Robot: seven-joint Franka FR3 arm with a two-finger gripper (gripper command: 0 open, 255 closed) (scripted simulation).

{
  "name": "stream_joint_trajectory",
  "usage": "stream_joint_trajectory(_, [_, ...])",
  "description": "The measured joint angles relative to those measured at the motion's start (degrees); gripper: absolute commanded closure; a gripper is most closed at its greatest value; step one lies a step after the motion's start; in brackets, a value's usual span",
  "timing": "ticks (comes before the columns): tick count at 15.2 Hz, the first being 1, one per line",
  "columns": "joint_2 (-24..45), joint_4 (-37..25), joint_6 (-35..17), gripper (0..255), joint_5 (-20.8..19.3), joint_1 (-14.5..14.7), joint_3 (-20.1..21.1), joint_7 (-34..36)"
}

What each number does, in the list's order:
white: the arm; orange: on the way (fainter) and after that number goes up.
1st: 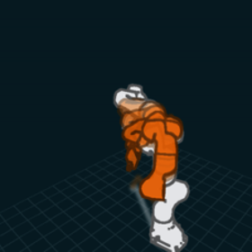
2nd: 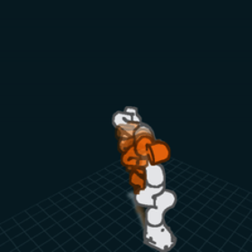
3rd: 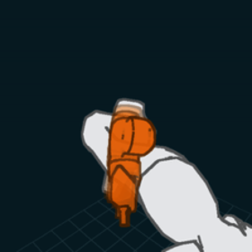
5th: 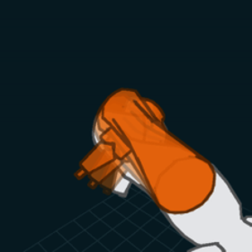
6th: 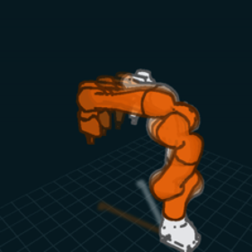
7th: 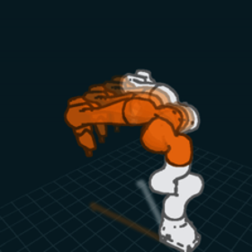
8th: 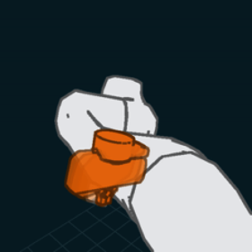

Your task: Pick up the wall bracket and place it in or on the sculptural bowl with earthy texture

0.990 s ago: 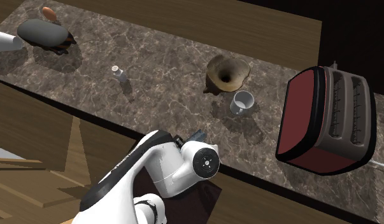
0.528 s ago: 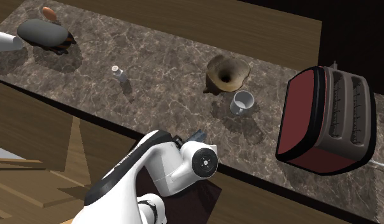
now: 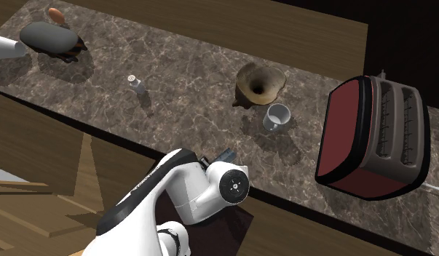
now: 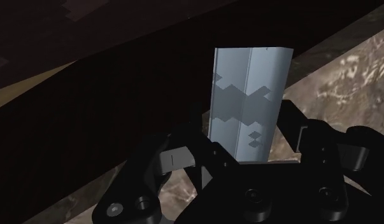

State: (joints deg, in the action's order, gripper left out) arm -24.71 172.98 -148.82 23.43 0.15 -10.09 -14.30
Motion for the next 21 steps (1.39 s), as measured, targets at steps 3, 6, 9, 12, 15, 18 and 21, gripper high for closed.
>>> stream_joint_trajectory(3, [0.0, 0.0, 0.0, 255, 0.0, 0.0, 0.0, 0.0])
stream_joint_trajectory(6, [-1.3, 0.1, 1.4, 255, -1.0, -0.8, 0.5, 0.9])
stream_joint_trajectory(9, [-4.5, -0.3, 4.8, 255, -2.9, -2.2, 1.5, 2.8])
stream_joint_trajectory(12, [-7.4, -1.3, 8.4, 255, -4.5, -3.5, 2.3, 4.4])
stream_joint_trajectory(15, [-10.2, -2.1, 11.9, 255, -5.7, -4.5, 3.0, 5.9])
stream_joint_trajectory(18, [-12.7, -3.1, 15.3, 255, -6.7, -5.3, 3.4, 7.1])
stream_joint_trajectory(21, [-15.1, -4.3, 18.9, 255, -7.6, -6.0, 3.8, 8.3])
